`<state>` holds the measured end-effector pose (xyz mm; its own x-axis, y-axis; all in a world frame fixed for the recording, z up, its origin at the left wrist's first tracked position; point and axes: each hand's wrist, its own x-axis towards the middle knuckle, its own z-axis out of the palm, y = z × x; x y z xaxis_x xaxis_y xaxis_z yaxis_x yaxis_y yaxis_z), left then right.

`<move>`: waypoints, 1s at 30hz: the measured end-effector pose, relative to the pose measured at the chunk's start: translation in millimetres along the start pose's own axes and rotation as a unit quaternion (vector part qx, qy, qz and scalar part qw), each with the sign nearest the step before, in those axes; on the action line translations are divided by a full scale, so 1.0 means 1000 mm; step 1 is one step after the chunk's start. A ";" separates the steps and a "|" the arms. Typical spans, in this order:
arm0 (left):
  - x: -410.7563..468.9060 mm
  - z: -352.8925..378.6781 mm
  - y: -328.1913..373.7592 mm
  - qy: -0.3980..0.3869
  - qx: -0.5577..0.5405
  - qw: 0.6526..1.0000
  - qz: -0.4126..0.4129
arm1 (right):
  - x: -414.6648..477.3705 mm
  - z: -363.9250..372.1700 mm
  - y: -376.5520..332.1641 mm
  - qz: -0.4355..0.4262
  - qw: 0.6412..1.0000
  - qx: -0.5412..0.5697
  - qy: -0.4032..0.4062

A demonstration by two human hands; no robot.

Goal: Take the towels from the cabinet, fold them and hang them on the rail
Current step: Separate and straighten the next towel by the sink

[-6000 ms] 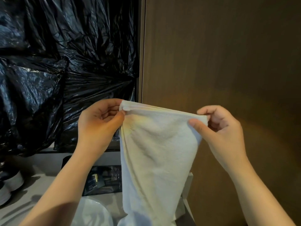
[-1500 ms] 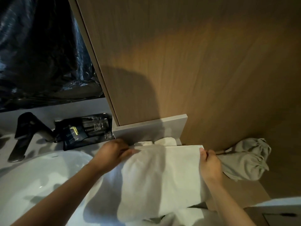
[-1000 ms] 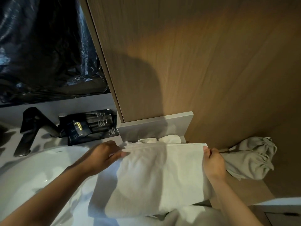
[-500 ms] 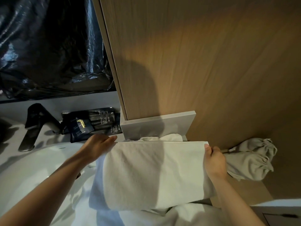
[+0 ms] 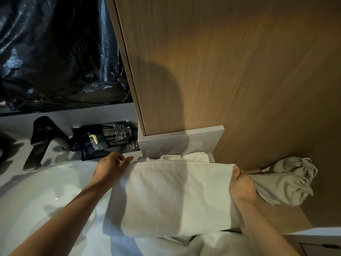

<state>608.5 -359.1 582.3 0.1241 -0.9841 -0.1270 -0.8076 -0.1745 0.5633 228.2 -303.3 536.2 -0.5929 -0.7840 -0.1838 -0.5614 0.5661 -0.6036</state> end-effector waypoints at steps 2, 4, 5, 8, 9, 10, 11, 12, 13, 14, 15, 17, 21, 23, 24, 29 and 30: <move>-0.001 -0.005 -0.004 -0.010 -0.066 0.995 -0.068 | 0.001 -0.001 0.002 0.005 1.000 0.016 -0.009; -0.007 -0.013 -0.012 -0.086 -0.153 0.976 -0.131 | 0.002 -0.002 0.004 0.017 0.999 0.034 -0.024; -0.012 -0.016 -0.013 -0.135 -0.201 0.957 -0.158 | 0.001 -0.002 0.005 0.026 0.998 0.043 -0.031; -0.022 -0.015 -0.012 -0.164 -0.272 0.925 -0.207 | -0.005 0.000 0.009 0.039 0.996 0.062 -0.039; -0.023 -0.012 -0.008 -0.142 -0.269 0.928 -0.217 | -0.008 0.001 0.010 0.039 0.996 0.066 -0.040; -0.024 -0.009 -0.004 -0.117 -0.257 0.933 -0.222 | -0.011 0.003 0.012 0.038 0.996 0.070 -0.039; -0.024 -0.006 0.000 -0.090 -0.242 0.941 -0.220 | -0.014 0.004 0.014 0.036 0.996 0.073 -0.035; -0.024 -0.003 0.004 -0.063 -0.225 0.950 -0.206 | -0.016 0.005 0.015 0.035 0.996 0.075 -0.027; -0.024 -0.002 0.007 -0.037 -0.202 0.961 -0.186 | -0.017 0.005 0.015 0.036 0.996 0.074 -0.018; -0.024 -0.001 0.009 -0.011 -0.175 0.971 -0.164 | -0.016 0.004 0.015 0.038 0.997 0.072 -0.009; -0.024 -0.002 0.011 0.012 -0.153 0.978 -0.143 | -0.015 0.002 0.014 0.040 0.997 0.068 -0.003; -0.024 -0.002 0.013 0.043 -0.137 0.983 -0.118 | -0.013 -0.003 0.010 0.042 0.997 0.061 0.005; -0.027 0.001 0.012 0.070 -0.095 0.987 -0.109 | -0.011 -0.010 0.003 0.033 0.997 0.061 0.022; -0.031 0.001 0.013 0.080 -0.086 0.988 -0.102 | -0.011 -0.012 0.002 0.035 0.997 0.057 0.027; -0.033 0.001 0.015 0.082 -0.079 0.989 -0.098 | -0.011 -0.013 0.002 0.035 0.997 0.061 0.029; -0.048 -0.011 0.032 0.054 0.062 0.996 -0.036 | -0.022 -0.023 -0.007 -0.024 0.991 0.127 0.035; -0.053 -0.012 0.040 0.057 0.083 0.995 -0.022 | -0.025 -0.026 -0.008 -0.044 0.989 0.138 0.032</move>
<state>576.4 -314.4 620.9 0.2180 -0.9747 -0.0501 -0.8831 -0.2188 0.4149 232.3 -281.8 566.2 -0.5893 -0.8042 -0.0775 -0.4390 0.3993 -0.8049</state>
